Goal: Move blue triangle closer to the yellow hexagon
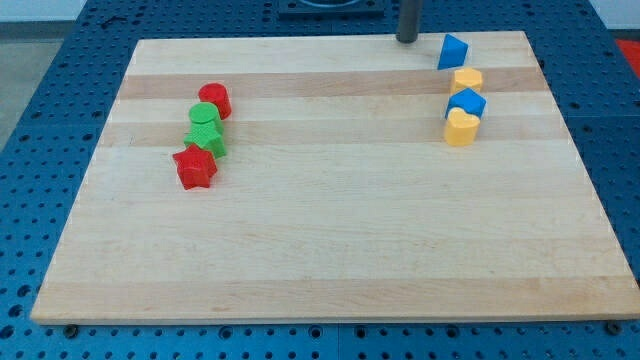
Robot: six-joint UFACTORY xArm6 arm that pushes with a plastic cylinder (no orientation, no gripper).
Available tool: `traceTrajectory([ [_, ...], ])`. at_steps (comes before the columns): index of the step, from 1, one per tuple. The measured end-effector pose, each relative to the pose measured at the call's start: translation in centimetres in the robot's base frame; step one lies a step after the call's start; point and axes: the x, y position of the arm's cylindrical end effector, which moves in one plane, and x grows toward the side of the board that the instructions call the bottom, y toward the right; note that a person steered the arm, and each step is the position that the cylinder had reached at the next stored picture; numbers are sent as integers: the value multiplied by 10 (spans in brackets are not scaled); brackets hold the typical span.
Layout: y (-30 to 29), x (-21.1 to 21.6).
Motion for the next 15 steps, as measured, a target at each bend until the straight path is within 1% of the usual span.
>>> traceTrajectory([
  [3, 42, 9],
  [5, 42, 46],
  [6, 41, 48],
  [7, 30, 25],
  [8, 38, 6],
  [9, 57, 6],
  [12, 61, 41],
  [13, 61, 41],
  [14, 65, 23],
  [15, 84, 14],
])
